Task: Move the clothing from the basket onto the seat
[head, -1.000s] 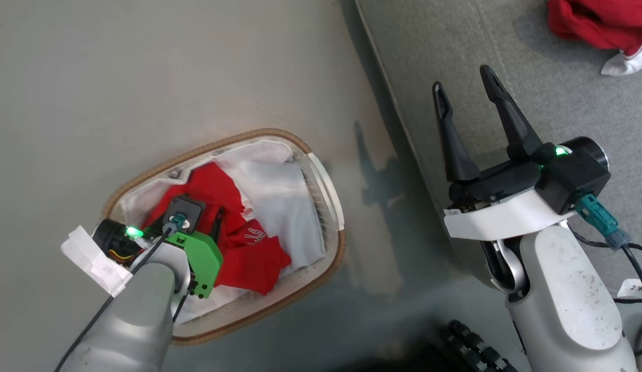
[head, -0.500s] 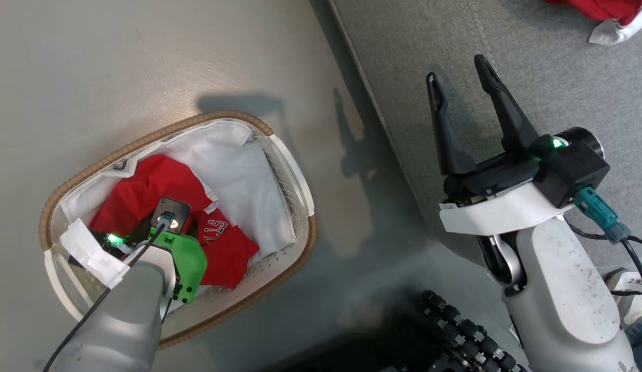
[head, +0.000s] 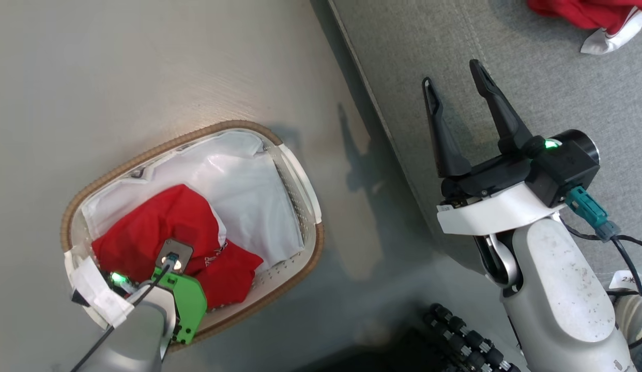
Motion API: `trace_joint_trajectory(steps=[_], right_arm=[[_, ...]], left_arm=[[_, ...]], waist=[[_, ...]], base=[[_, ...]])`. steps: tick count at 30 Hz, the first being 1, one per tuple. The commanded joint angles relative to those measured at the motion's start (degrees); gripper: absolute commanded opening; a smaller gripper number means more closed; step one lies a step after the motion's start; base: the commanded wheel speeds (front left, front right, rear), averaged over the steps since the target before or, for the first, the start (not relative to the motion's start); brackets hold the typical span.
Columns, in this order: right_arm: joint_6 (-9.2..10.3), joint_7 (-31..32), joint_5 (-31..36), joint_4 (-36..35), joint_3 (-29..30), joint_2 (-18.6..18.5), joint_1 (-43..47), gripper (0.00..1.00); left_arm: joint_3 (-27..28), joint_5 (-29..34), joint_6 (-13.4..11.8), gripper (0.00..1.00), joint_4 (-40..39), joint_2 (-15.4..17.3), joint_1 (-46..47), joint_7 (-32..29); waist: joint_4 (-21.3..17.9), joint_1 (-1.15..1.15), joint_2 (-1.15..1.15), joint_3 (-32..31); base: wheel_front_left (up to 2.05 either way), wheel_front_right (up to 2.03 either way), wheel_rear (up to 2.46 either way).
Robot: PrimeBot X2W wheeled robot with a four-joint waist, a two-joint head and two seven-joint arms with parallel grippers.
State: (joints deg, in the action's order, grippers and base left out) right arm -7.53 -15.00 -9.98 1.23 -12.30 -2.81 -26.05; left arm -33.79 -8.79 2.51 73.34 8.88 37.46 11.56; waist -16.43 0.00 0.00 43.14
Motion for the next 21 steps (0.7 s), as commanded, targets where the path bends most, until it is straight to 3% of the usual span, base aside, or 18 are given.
trace_joint_trajectory(steps=[1,10,21], right_arm=[[0.08,-0.28,0.67,0.45,0.17,-0.16,1.00,1.00],[0.08,-0.28,3.27,2.97,1.64,-0.18,4.14,1.00],[0.08,-0.28,6.85,6.15,4.39,-0.19,10.25,1.00]], left_arm=[[0.12,-0.47,0.02,0.00,0.14,-0.09,-1.07,0.75],[-0.19,-1.96,1.90,0.00,-4.74,-2.19,-4.99,3.65],[-1.62,-1.04,3.98,0.00,-24.07,-1.25,-10.76,3.65]], waist=[[1.39,0.00,0.00,-2.77],[5.29,0.00,0.00,-12.30],[10.72,0.00,0.00,-25.21]], base=[[0.00,0.00,0.00],[0.00,0.00,0.00],[0.00,0.00,0.00]])
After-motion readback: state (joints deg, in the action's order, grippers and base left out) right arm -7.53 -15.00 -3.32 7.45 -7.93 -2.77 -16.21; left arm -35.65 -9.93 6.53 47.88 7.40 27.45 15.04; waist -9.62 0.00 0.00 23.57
